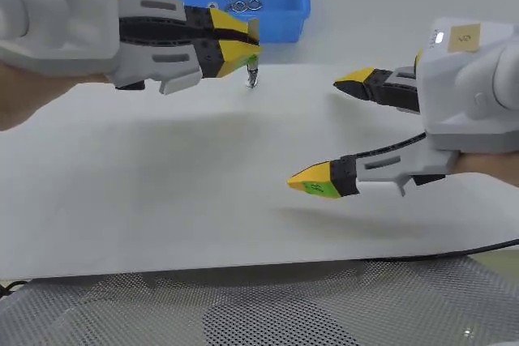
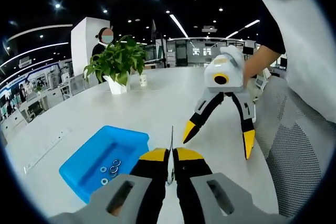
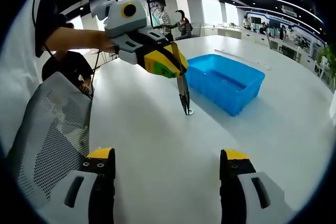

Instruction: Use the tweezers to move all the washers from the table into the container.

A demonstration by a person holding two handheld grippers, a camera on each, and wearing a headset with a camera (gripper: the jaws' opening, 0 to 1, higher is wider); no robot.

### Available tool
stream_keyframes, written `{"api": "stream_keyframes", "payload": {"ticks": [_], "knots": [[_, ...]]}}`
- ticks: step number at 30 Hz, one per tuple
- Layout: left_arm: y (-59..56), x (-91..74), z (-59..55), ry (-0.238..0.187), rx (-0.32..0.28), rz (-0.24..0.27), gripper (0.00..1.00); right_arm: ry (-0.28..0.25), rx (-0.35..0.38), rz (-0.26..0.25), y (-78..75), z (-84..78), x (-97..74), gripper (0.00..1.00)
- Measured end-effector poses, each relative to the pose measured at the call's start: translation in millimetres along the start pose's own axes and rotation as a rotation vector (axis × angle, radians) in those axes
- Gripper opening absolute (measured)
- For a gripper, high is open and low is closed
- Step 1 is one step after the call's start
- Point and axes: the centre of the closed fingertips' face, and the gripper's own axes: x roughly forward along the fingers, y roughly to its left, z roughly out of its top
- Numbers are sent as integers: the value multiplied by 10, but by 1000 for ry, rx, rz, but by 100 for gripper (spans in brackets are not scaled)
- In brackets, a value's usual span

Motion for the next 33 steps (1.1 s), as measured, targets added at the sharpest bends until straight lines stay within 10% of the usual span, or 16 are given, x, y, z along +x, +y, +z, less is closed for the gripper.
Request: {"api": "stream_keyframes", "payload": {"ticks": [10, 33], "knots": [[118, -64, -55, 28, -34, 0, 8, -64, -77, 61, -33, 324, 227, 80], [23, 11, -30, 77, 5, -97, 8, -49, -268, 176, -300, 659, 612, 29]]}}
